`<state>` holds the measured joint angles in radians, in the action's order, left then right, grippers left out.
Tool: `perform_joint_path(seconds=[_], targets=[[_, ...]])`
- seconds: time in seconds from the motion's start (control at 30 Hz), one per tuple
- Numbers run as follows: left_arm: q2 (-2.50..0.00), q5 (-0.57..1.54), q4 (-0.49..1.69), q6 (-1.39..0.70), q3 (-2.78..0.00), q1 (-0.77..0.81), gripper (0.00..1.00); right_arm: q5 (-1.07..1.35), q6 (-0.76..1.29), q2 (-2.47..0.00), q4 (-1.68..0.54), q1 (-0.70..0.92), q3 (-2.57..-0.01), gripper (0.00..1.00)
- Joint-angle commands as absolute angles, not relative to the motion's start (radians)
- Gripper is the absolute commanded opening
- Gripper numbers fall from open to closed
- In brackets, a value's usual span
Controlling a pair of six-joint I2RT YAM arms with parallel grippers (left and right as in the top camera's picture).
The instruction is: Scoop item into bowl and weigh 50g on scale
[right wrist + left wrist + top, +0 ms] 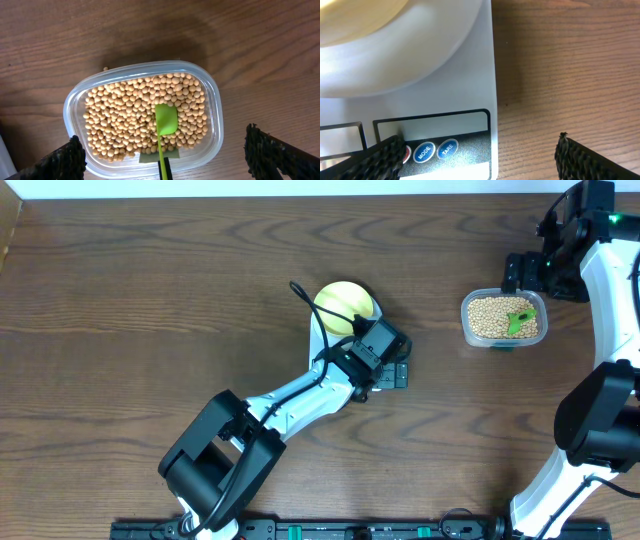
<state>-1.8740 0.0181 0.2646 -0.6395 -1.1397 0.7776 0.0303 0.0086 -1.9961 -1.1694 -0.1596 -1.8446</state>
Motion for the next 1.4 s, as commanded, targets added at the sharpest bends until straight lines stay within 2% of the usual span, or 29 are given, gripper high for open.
perform_joint_path(seconds=[0.0, 0.97, 1.2, 1.37], targets=[[-1.936, 0.072, 0.29, -0.684, -1.123, 0.768, 0.98, 0.036, 0.006, -1.996, -1.171, -0.17, -1.849, 0.99], [-1.978, 0.173, 0.282, -0.693, -1.124, 0.726, 0.98, 0.036, 0.006, -1.996, -1.171, -0.17, -1.849, 0.99], [-1.853, 0.067, 0.284, -0.618, -1.124, 0.77, 0.98, 0.036, 0.006, -1.996, -1.171, -0.17, -1.849, 0.99], [-1.697, 0.058, 0.374, -0.558, -1.124, 0.773, 0.98, 0.036, 0.006, -1.996, -1.171, -0.17, -1.849, 0.99]])
